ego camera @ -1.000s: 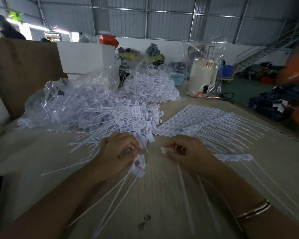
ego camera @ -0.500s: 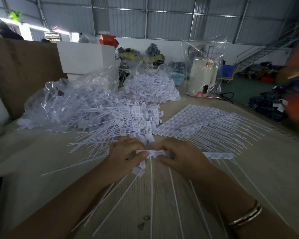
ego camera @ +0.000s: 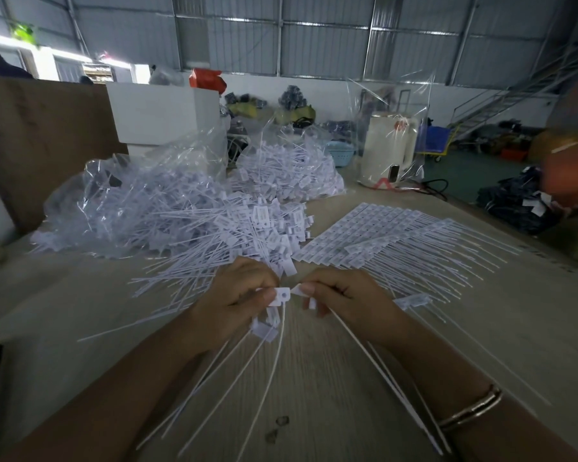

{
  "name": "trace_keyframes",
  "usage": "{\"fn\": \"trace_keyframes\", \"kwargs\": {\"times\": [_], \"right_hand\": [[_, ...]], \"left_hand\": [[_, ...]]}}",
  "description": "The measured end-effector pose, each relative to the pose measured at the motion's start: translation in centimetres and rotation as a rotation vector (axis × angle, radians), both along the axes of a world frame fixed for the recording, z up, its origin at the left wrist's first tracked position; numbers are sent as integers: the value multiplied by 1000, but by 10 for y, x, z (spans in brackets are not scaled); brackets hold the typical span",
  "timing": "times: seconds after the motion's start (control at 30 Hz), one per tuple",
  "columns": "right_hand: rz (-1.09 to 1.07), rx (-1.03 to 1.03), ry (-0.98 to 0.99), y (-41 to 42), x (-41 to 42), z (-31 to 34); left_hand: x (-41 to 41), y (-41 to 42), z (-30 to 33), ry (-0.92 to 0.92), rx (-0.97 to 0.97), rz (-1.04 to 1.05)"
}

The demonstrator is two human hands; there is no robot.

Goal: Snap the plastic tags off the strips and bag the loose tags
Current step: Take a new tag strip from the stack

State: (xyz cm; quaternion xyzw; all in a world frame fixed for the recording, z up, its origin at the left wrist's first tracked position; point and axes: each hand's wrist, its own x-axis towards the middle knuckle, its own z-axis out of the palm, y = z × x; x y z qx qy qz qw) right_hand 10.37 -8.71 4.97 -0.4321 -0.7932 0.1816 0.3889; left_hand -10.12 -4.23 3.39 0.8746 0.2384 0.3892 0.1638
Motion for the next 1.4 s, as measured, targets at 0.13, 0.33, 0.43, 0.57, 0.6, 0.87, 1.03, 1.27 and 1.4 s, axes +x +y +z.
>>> {"fn": "trace_keyframes", "kwargs": {"times": [0.13, 0.33, 0.43, 0.57, 0.6, 0.87, 1.03, 1.27, 1.4], "right_hand": [[32, -61, 110, -4, -4, 2], [57, -170, 291, -4, -4, -1], [82, -202, 331, -3, -5, -4], [21, -235, 608, -7, 4, 4], [-11, -243, 690, -8, 11, 6], [-78, -4, -103, 1, -16, -12], [-65, 79, -98, -2, -18, -8], [-122, 90, -211, -2, 4, 1], [-118, 174, -271, -1, 3, -1]], "left_hand": [[-1, -1, -1, -98, -138, -92], [1, -5, -5, -198, -409, -148], [5, -7, -6, -218, -478, -144], [-2, -10, -6, -429, -620, -189], [-6, -9, -5, -485, -652, -185], [-3, 4, -3, 48, 42, 260], [14, -5, -1, 11, 31, 139], [13, -4, -6, -37, -64, 173], [12, -6, -7, -12, -87, 129]]}}
